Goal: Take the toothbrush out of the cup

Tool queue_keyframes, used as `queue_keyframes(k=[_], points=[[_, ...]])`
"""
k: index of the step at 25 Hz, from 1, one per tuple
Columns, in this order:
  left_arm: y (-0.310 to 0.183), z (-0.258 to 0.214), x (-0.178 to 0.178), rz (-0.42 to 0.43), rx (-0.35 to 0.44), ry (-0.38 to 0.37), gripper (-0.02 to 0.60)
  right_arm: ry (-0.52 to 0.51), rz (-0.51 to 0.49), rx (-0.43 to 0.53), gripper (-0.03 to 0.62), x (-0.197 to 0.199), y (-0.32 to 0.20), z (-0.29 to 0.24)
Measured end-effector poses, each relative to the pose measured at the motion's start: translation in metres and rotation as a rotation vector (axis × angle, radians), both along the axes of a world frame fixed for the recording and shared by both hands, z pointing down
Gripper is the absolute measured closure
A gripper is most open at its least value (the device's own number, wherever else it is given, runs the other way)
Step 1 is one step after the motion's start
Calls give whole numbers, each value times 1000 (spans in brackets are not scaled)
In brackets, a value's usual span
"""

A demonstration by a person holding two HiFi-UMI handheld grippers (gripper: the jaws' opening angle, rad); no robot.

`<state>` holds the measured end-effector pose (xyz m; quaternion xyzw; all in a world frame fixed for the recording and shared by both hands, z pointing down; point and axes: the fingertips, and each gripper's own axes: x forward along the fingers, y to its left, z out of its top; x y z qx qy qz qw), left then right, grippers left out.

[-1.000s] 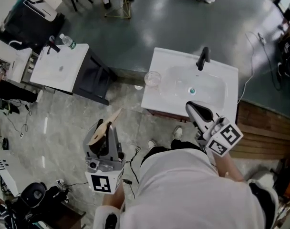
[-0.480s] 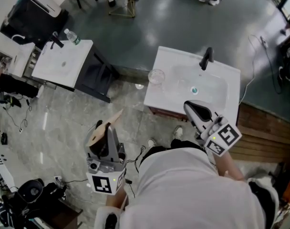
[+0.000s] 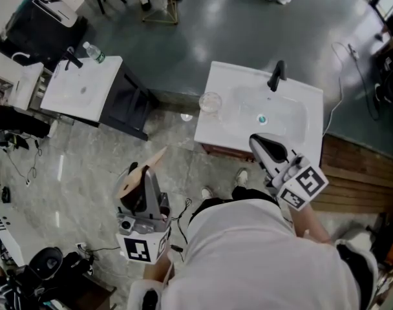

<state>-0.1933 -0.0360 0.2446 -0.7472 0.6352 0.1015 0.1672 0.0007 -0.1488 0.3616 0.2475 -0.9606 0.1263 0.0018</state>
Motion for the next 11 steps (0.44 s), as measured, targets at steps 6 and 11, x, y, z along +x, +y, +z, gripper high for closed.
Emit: queue_keyframes(k=[6,11], points=[[-3,0,-1,10,2,3,509,5,7,6,562,-1,4,-1],[-7,-1,-2,19,9,9,508,14,10,10,562,-1,1,1]])
